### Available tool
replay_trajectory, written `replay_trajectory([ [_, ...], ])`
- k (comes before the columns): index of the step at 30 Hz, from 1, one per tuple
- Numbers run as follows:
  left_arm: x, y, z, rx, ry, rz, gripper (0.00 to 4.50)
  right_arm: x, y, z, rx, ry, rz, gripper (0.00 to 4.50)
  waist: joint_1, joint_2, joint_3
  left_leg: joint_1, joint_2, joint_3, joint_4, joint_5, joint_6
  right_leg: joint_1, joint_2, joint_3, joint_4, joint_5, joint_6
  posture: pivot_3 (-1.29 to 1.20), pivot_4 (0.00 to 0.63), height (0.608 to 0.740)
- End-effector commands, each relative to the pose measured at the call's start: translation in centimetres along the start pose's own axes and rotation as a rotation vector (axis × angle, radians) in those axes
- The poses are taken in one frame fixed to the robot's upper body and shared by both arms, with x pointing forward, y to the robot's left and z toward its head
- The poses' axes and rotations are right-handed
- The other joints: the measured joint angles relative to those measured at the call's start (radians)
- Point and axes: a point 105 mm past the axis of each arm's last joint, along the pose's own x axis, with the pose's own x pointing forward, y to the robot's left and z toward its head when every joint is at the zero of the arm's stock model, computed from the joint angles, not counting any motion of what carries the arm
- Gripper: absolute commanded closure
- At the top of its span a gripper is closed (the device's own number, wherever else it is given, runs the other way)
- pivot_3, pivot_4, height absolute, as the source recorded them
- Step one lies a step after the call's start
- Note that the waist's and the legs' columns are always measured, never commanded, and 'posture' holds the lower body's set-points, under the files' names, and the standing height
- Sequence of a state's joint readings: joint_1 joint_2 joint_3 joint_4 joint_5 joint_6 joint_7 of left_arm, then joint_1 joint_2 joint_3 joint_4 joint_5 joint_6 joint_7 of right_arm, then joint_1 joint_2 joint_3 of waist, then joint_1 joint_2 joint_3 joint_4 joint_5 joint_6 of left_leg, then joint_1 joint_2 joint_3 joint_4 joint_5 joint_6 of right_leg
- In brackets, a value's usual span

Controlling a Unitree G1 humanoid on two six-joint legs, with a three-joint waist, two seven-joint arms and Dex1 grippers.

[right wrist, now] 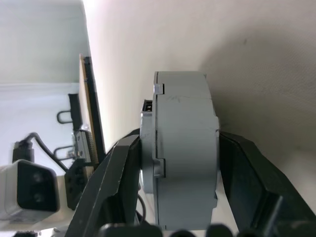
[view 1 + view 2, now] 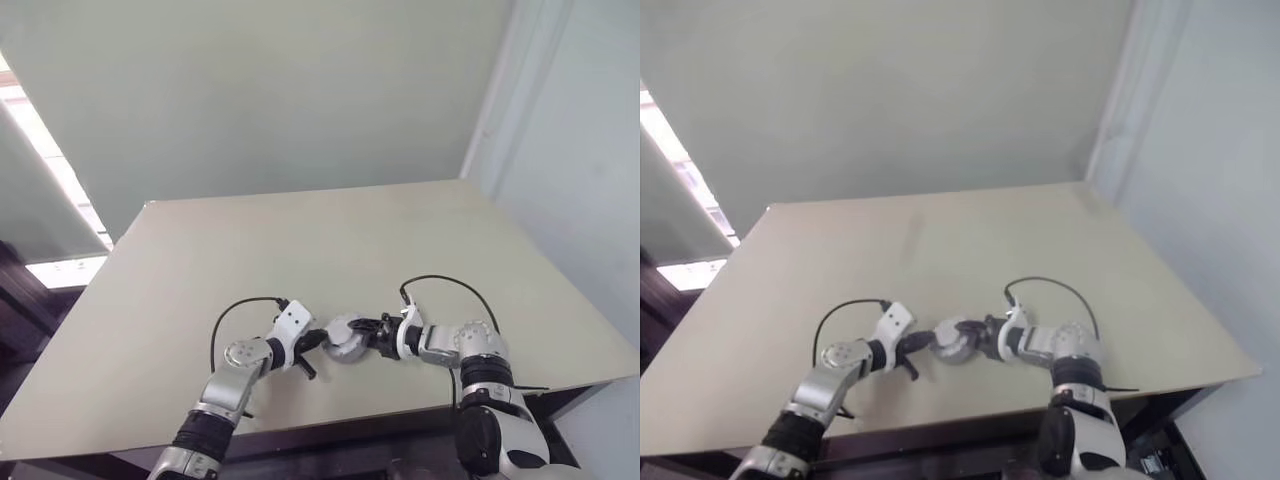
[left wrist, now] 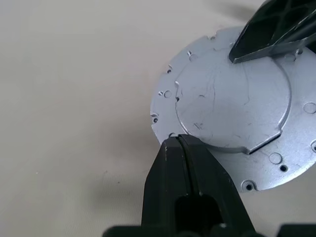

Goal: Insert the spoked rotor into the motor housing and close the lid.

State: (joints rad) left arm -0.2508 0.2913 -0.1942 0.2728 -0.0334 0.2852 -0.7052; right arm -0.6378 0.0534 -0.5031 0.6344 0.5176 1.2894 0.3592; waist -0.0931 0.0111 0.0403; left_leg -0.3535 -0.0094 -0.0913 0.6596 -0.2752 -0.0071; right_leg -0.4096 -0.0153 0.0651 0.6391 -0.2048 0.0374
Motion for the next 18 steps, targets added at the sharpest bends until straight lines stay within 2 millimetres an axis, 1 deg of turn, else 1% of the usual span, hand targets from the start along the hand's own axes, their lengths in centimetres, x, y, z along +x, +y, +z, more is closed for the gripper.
replay_trajectory([
  [1,1.3,-2.9,-1.3,-0.02,0.048,-0.11,4.5,0.8,3.0,-0.6,-0.052,0.052,0.103,2.37,0.0,0.0,0.0,0.0,0.0,0.0,0.0,0.0,0.0,0.0,0.0,0.0,0.0,0.0,0.0,0.0,0.0,0.74],
  [4,1.4,-2.9,-1.2,-0.02,0.046,-0.109,4.5,0.9,2.8,-1.0,-0.061,0.067,0.091,2.37,0.0,0.0,0.0,0.0,0.0,0.0,0.0,0.0,0.0,0.0,0.0,0.0,0.0,0.0,0.0,0.0,0.0,0.74],
  [8,1.4,-2.9,-1.1,-0.032,0.035,-0.105,4.5,0.9,2.8,-1.1,-0.058,0.063,0.097,2.37,0.0,0.0,0.0,0.0,0.0,0.0,0.0,0.0,0.0,0.0,0.0,0.0,0.0,0.0,0.0,0.0,0.0,0.74],
  [13,1.2,-2.8,-0.4,-0.117,0.006,-0.118,4.5,0.9,2.8,-1.1,-0.055,0.059,0.099,2.37,0.0,0.0,0.0,0.0,0.0,0.0,0.0,0.0,0.0,0.0,0.0,0.0,0.0,0.0,0.0,0.0,0.0,0.74],
  [16,0.6,-2.8,-0.2,-0.169,0.02,-0.152,3.95,0.9,2.6,-1.0,-0.053,0.054,0.094,2.37,-0.002,0.0,0.0,0.0,0.0,0.0,0.0,0.0,0.0,0.0,0.0,0.0,0.0,0.0,0.0,0.0,0.0,0.74],
  [18,0.0,-2.2,0.0,-0.187,0.018,-0.141,3.29,0.9,2.6,-1.0,-0.052,0.052,0.092,2.37,-0.002,0.001,0.0,0.0,0.0,0.0,-0.001,0.0,0.0,0.0,0.0,0.0,0.0,0.0,0.0,0.0,0.0,0.74],
])
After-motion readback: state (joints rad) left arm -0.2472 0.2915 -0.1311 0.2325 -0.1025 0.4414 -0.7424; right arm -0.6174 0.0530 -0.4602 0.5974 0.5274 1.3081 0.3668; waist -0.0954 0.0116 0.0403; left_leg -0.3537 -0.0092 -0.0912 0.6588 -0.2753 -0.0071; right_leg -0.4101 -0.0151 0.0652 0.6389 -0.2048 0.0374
